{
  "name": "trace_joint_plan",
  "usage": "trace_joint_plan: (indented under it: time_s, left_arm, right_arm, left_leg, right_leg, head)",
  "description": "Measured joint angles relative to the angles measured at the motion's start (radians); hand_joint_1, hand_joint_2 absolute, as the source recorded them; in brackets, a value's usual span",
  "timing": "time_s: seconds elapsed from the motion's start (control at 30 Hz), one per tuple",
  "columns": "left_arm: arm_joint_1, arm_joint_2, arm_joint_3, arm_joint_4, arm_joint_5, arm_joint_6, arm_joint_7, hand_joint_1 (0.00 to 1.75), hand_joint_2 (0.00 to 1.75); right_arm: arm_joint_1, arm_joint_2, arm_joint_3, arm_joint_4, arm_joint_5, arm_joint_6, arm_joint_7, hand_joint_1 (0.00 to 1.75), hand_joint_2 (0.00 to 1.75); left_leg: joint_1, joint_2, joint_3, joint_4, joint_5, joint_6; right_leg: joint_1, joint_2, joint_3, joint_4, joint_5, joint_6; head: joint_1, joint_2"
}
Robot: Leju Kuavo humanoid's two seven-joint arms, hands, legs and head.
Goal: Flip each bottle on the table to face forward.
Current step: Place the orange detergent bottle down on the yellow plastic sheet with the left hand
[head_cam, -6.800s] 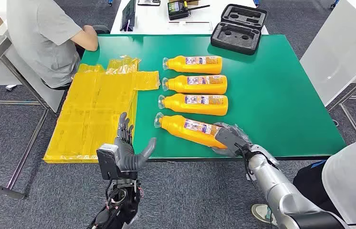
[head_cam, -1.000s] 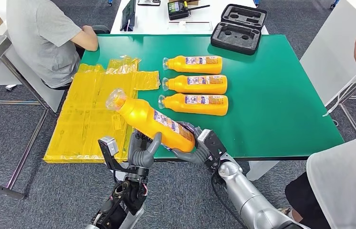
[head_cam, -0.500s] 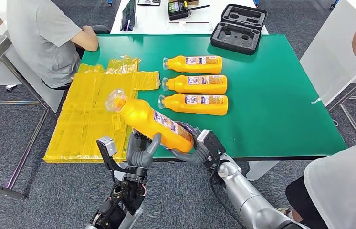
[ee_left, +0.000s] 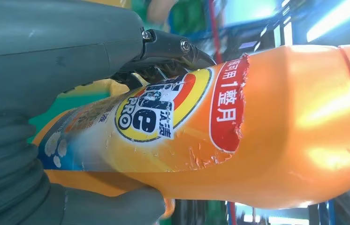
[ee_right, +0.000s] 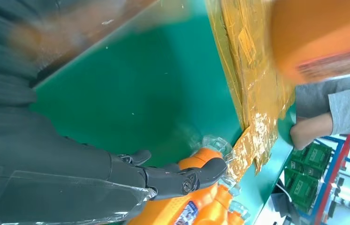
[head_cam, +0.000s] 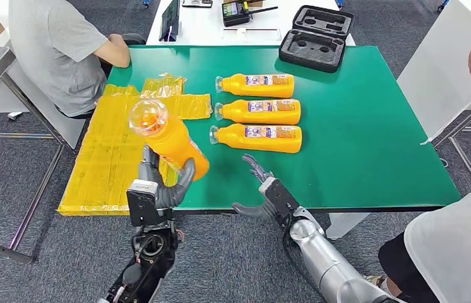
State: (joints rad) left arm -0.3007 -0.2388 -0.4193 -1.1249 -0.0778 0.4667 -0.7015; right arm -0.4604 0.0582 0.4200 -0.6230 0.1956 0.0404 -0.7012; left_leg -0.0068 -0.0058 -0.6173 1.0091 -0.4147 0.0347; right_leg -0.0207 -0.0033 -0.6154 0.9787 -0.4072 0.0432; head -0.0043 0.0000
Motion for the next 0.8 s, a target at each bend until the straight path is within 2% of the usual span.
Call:
trace_joint_plan:
  time_s: [0.13,0.2,0.37,0.43,0.47,0.53,0.67,0.7,0.73,0.8]
  left_arm:
    - [-0.041,0.039,0.0,-0.02,0.068,-0.056,0.0,1.75,1.75]
    - [-0.054,0.048,0.004,-0.025,0.062,-0.056,0.0,1.75,1.75]
    - [-0.075,0.062,0.006,-0.036,-0.014,0.035,0.0,1.75,1.75]
    - [-0.084,0.068,0.008,-0.035,-0.097,0.102,0.0,1.75,1.75]
    - [-0.089,0.067,0.017,-0.033,-0.188,0.139,0.001,1.75,1.75]
    - [-0.101,0.055,0.072,-0.024,-0.489,0.186,0.006,1.75,1.75]
    - [-0.157,0.026,0.272,0.05,-1.38,0.192,0.13,1.75,1.75]
    - [-0.167,0.024,0.306,0.069,-1.521,0.193,0.155,1.75,1.75]
    - [-0.173,0.022,0.333,0.083,-1.596,0.194,0.171,1.75,1.75]
    - [-0.189,0.018,0.366,0.114,-1.587,0.195,0.195,1.61,1.75]
  right_arm:
    - [0.021,0.001,-0.007,-0.015,-0.021,0.014,0.0,0.0,1.75]
    - [0.024,0.002,-0.013,-0.018,-0.029,0.018,0.0,0.0,1.75]
    - [0.025,0.002,-0.02,-0.018,-0.031,0.022,0.0,0.0,1.75]
    - [0.024,0.005,-0.021,-0.018,-0.031,0.024,0.0,0.0,1.75]
    - [0.024,0.006,-0.021,-0.018,-0.03,0.026,0.0,0.0,1.75]
    - [0.023,0.01,-0.022,-0.018,-0.029,0.032,0.0,0.0,1.75]
    - [0.016,0.024,-0.021,-0.018,-0.029,0.049,0.0,0.0,1.75]
    - [0.015,0.027,-0.021,-0.018,-0.03,0.051,0.0,0.0,1.75]
    - [0.015,0.029,-0.021,-0.018,-0.03,0.053,0.0,0.0,1.75]
    - [0.015,0.031,-0.021,-0.018,-0.032,0.057,0.0,0.0,1.75]
  left_leg:
    - [0.0,0.0,0.0,0.0,0.0,0.0]
    - [0.0,0.0,0.0,0.0,0.0,0.0]
    - [0.0,0.0,0.0,0.0,0.0,0.0]
    - [0.0,0.0,0.0,0.0,0.0,0.0]
    - [0.0,0.0,0.0,0.0,0.0,0.0]
    - [0.0,0.0,0.0,0.0,0.0,0.0]
    - [0.0,0.001,0.001,0.0,0.0,0.0]
    - [0.0,0.001,0.001,0.0,0.001,0.0]
    - [0.0,0.001,0.001,0.0,0.001,0.0]
    - [0.0,0.001,0.001,0.0,0.001,-0.001]
  right_leg:
    - [0.0,0.0,0.0,0.0,0.0,0.0]
    - [0.0,0.0,0.0,0.0,0.0,0.0]
    - [0.0,0.0,0.0,0.0,0.0,0.0]
    - [0.0,0.0,0.0,0.0,0.0,0.0]
    - [0.0,0.0,0.0,0.0,0.0,0.0]
    - [0.0,0.0,0.0,0.0,0.0,0.0]
    - [0.0,0.001,0.0,0.0,0.0,0.0]
    - [0.0,0.001,0.0,0.0,0.0,0.0]
    - [0.0,0.001,0.0,0.0,0.001,0.0]
    - [0.0,0.001,0.0,0.0,0.001,0.0]
  head:
    - [0.0,0.0]
    - [0.0,0.0]
    - [0.0,0.0]
    - [0.0,0.0]
    - [0.0,0.0]
    - [0.0,0.0]
    - [0.0,0.0]
    - [0.0,0.0]
    - [0.0,0.0]
    - [0.0,0.0]
